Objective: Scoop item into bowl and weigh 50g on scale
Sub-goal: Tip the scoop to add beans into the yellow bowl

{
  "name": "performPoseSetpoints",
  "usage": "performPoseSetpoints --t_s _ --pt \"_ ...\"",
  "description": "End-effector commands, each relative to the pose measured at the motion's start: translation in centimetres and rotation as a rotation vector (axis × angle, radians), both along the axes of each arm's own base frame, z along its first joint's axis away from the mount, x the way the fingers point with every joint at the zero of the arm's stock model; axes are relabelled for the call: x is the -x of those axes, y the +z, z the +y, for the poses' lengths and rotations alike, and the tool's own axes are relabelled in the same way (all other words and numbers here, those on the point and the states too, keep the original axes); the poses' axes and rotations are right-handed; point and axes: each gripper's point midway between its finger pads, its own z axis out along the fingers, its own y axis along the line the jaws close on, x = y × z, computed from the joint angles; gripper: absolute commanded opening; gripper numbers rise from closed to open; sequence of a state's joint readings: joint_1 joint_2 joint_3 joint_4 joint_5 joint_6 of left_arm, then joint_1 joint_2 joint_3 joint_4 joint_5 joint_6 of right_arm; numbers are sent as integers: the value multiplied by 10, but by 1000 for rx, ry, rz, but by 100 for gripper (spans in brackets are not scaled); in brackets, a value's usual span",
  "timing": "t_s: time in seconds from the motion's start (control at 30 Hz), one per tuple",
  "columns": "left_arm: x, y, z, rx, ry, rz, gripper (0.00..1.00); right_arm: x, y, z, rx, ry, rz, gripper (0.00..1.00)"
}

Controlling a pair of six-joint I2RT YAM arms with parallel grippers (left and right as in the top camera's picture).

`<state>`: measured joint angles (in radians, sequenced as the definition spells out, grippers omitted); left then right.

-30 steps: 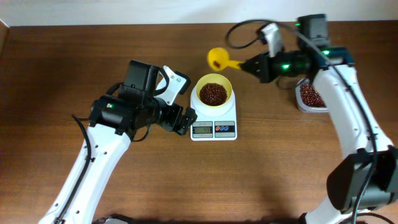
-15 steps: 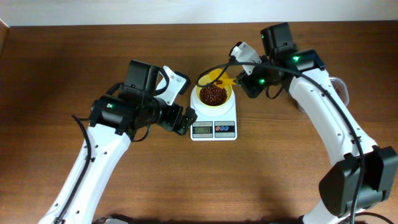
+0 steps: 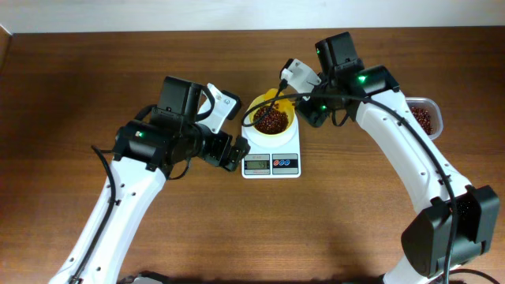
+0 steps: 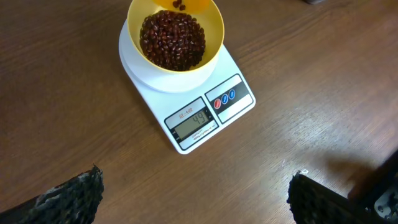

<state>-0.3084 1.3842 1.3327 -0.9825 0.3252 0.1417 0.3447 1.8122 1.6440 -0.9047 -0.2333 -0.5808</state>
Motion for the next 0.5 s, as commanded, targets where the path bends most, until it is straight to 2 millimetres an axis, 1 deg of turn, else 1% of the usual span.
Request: performPoseSetpoints --t_s 0.0,0.1,0.13,0.2,0.23,0.33,0.37,0.4,0.47 --pt "1 -4 -1 -5 -22 5 99 2 16 8 11 26 -54 4" --pt "1 -4 -1 -5 -22 5 99 2 16 9 4 18 -48 4" --pt "1 -4 -1 -5 -22 5 99 3 17 11 -24 -8 -30 4" --pt "1 -4 -1 -5 -22 5 99 9 20 21 -96 6 7 4" --pt "1 -4 -1 -5 -22 5 99 11 21 22 -106 5 14 4" --pt "1 -4 -1 -5 -22 5 99 7 31 10 -137 -72 20 4" --pt "1 -4 -1 -5 -22 5 99 1 43 -2 -173 -127 12 4" --pt "1 -4 -1 -5 -22 5 99 -1 54 -11 -228 -144 14 4" --pt "1 -4 -1 -5 -22 5 99 2 70 -22 -336 -140 37 4"
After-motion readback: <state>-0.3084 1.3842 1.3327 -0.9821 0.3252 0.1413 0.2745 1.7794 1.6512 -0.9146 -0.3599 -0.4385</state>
